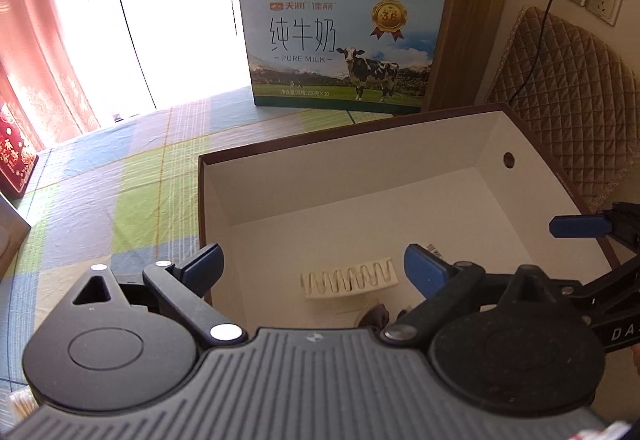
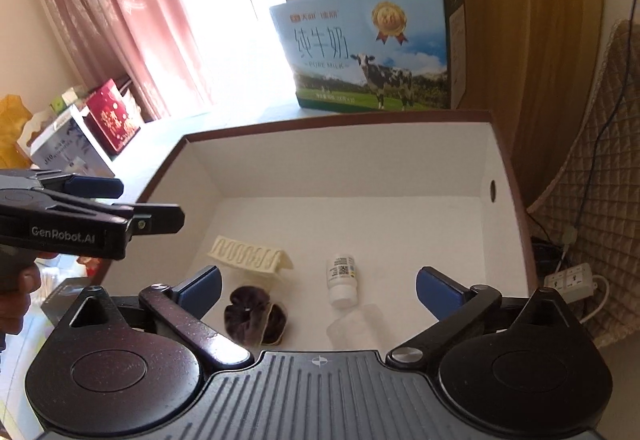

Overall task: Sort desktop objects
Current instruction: 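Withdraw both tools from the box back toward the remaining objects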

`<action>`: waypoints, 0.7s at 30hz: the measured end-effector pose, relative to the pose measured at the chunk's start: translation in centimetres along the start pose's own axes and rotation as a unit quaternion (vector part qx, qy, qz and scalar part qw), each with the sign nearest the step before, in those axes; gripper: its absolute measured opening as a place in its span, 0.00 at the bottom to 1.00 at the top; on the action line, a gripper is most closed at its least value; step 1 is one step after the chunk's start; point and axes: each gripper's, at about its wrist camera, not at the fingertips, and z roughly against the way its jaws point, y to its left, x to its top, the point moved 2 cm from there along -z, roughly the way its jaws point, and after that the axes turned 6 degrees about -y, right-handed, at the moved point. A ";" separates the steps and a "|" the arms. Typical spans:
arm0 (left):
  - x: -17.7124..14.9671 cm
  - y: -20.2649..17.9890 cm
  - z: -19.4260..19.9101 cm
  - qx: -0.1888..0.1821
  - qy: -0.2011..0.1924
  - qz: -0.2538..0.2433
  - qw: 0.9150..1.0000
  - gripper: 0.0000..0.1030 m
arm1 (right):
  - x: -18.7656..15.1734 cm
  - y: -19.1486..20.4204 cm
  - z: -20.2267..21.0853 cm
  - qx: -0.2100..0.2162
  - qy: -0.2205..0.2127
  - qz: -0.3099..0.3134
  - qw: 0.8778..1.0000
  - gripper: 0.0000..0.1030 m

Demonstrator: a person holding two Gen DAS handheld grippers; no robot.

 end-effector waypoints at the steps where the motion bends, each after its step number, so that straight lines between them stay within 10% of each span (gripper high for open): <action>1: -0.1 0.0 0.5 0.000 -0.002 -0.001 1.000 0.95 | -0.1 0.2 0.4 0.000 -0.003 0.000 1.000 0.98; 21: -4.9 0.5 9.4 0.024 -0.019 0.008 1.000 0.96 | -2.4 4.1 7.1 -0.035 -0.064 0.006 0.997 0.98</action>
